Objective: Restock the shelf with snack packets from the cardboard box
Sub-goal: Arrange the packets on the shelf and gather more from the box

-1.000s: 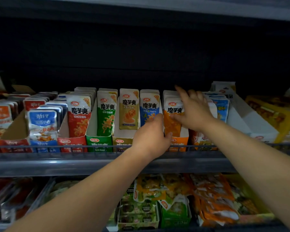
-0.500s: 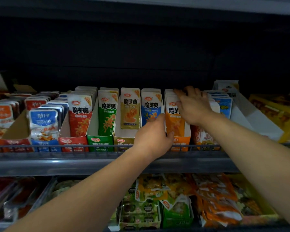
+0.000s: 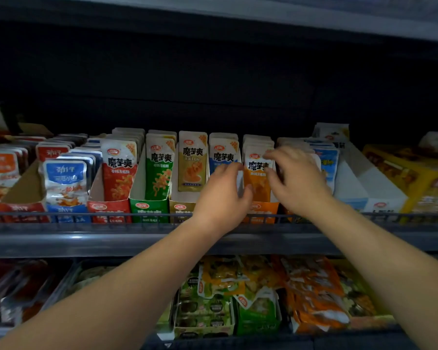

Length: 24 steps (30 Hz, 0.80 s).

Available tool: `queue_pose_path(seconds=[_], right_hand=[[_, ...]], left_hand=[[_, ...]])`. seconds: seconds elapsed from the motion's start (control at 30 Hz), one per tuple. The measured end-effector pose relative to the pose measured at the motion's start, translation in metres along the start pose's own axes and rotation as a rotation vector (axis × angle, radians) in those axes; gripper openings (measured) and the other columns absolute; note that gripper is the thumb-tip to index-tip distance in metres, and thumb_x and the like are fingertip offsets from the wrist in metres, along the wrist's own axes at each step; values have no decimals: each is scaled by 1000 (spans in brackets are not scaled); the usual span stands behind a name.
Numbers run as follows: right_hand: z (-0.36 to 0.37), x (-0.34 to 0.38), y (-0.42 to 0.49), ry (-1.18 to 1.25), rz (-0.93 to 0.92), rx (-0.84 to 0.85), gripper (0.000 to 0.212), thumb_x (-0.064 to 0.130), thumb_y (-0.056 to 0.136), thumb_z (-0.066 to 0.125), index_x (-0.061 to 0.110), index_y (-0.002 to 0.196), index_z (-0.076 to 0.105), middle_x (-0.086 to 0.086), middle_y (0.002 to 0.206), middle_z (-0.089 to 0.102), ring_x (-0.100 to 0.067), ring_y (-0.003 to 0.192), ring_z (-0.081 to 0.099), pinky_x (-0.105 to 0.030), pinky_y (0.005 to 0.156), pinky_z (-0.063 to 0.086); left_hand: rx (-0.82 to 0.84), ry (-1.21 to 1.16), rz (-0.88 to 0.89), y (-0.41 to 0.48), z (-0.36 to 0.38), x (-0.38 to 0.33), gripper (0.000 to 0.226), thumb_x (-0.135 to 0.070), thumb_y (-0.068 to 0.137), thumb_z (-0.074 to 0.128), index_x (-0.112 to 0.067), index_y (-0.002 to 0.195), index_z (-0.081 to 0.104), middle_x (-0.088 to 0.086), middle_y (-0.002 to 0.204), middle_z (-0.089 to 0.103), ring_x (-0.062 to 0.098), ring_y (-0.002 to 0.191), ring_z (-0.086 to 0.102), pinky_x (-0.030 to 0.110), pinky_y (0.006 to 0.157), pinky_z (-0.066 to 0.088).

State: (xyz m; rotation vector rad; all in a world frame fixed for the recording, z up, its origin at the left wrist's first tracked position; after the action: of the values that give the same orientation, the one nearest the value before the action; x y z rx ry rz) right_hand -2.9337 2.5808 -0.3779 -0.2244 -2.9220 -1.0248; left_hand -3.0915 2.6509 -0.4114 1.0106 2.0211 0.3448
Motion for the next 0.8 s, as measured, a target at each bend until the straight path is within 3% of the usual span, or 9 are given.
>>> queue_pose_path(seconds=[0.17,0.33,0.47,0.6,0.8], right_hand=[[-10,35,-60,95,-73,8,29,32,97,54,19,122,62,4,113,63,-18,109,56,-38,92,48],[16,85,-126,218,-32,94,31,31,96,59,18,123,62,4,114,63,-17,108,57,-38,91,49],[62,131,-189,250,-17,245,31,30,95,60,17,123,63,1,112,63,-23,107,58,-39,91,50],[117,164,-262,222,73,520,39,37,101,50,21,137,53,3,131,56,-20,126,48,-34,102,41],[189,169,-365,199,178,872,41,37,98,56,18,134,55,-3,127,60,-26,119,53,-39,94,48]], left_hand=[[-99,26,89,-35,-36,7,30,-28,98,61,-16,126,63,-4,114,59,14,103,60,37,86,56],[-41,113,2,-117,-63,52,24,-37,94,58,-22,111,65,-9,98,59,15,89,61,39,76,55],[70,182,-125,-200,-71,101,22,-34,95,60,-18,108,67,-3,98,62,21,90,64,40,76,56],[219,281,-258,-285,-73,154,25,-34,94,59,-17,110,68,3,103,65,28,95,64,41,76,55],[400,266,-425,-379,-64,209,33,-42,89,52,-23,107,71,1,108,67,28,95,65,42,82,54]])
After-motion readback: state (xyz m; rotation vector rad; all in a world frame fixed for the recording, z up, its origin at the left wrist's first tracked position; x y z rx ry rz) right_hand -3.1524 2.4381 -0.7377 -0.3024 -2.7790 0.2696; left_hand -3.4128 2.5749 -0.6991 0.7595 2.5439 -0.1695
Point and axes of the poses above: each hand's wrist, its own y-axis towards the middle knuckle, its own z-axis out of the palm, x = y × z, the point moved 2 cm from there along y, towards the middle knuckle
